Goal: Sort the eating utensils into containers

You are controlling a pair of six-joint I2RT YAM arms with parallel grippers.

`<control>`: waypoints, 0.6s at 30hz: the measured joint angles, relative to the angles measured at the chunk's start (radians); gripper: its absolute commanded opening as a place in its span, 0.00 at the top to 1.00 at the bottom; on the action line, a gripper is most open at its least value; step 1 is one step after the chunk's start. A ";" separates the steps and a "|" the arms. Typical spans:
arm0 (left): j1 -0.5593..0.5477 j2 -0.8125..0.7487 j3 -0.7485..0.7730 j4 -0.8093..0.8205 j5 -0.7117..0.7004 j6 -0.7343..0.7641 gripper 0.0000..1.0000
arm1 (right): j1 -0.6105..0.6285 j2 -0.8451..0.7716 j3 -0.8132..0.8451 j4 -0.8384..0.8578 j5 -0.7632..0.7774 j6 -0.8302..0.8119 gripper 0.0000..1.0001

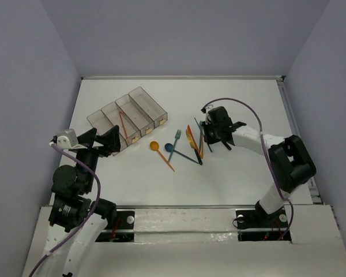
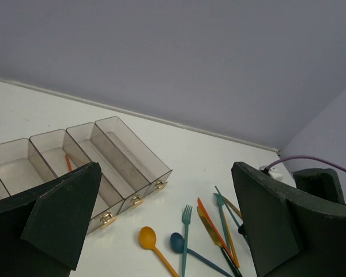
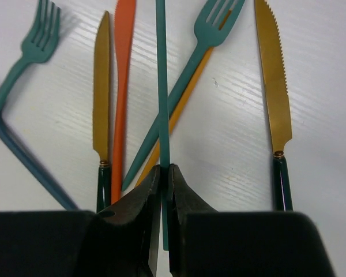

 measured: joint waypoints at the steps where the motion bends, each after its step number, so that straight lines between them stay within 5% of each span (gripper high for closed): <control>1: 0.000 0.000 0.000 0.000 0.000 0.000 0.01 | 0.000 -0.019 0.000 0.000 -0.010 -0.005 1.00; 10: 0.000 0.000 0.000 0.000 0.011 0.000 0.01 | 0.034 -0.119 0.064 0.006 -0.135 0.035 1.00; 18: 0.000 -0.002 0.000 0.000 0.010 0.001 0.01 | 0.295 0.115 0.457 0.134 -0.169 0.154 1.00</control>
